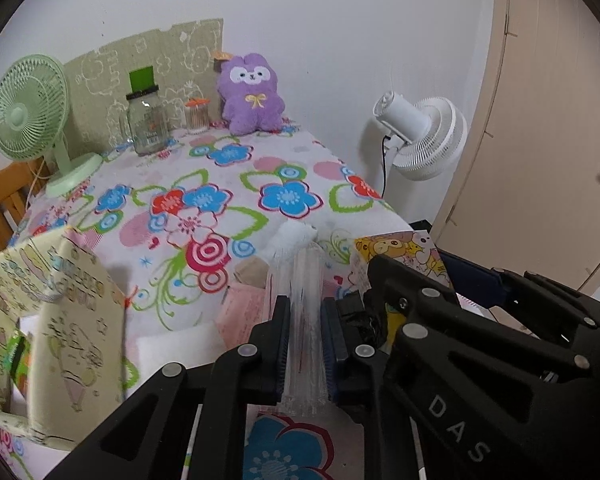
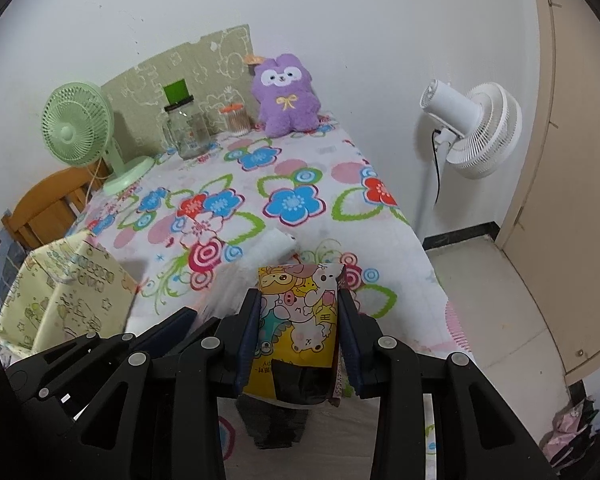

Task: Organize soft objects
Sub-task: 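Carry the straw bag with the left tool while the right tool carries the yellow pack over the box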

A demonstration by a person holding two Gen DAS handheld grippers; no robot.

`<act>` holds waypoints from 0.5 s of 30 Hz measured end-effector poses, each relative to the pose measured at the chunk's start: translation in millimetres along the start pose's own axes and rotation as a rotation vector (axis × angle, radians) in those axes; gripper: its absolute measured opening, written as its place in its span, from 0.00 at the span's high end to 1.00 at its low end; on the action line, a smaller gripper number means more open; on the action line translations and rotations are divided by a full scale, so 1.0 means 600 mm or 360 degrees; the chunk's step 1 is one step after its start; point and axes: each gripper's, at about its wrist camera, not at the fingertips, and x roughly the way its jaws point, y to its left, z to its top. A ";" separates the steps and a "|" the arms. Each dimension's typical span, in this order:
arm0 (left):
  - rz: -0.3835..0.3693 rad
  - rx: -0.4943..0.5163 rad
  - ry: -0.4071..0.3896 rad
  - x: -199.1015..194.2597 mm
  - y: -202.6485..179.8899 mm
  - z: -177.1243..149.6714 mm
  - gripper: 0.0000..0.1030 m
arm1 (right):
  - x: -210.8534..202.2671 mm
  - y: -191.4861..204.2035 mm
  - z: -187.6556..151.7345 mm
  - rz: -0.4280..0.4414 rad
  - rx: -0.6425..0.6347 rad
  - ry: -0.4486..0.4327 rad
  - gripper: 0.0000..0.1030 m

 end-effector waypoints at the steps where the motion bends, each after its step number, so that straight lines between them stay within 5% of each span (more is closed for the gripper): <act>1: 0.0003 0.0000 -0.0009 -0.005 0.001 0.002 0.87 | -0.005 0.002 0.002 0.0004 -0.0001 -0.0009 0.61; 15: 0.0043 -0.0006 -0.0153 -0.085 0.017 0.032 0.87 | -0.070 0.040 0.040 0.0051 -0.0070 -0.0145 0.61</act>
